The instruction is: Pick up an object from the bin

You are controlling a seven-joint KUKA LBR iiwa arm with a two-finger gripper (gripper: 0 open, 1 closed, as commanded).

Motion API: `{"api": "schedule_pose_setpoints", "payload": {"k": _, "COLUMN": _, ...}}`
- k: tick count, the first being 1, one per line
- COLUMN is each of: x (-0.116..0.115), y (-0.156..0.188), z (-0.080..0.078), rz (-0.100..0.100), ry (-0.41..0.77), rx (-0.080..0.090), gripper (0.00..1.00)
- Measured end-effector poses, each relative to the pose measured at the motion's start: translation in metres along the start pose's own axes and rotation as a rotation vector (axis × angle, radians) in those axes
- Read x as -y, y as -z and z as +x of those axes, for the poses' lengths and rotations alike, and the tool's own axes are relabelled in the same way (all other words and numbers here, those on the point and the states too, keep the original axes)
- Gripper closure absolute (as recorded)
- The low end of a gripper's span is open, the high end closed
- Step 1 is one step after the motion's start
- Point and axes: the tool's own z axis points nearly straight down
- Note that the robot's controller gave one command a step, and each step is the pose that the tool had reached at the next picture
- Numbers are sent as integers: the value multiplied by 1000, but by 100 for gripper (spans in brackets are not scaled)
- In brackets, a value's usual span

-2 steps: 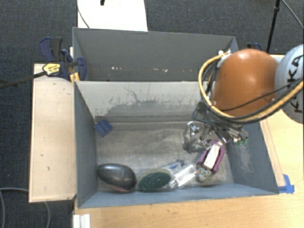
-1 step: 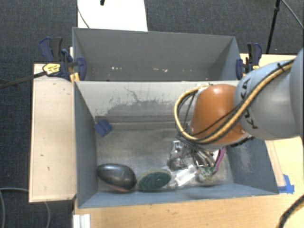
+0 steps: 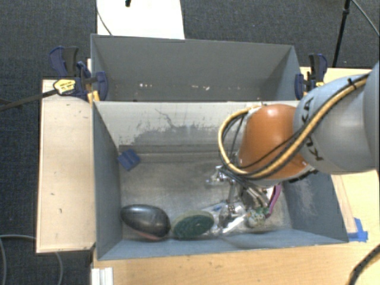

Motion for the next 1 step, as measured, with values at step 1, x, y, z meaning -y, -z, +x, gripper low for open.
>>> {"api": "schedule_pose_setpoints", "payload": {"k": 1, "x": 23, "y": -42, "z": 10, "rz": -1, "ry": 61, "rx": 10, "gripper": 0}}
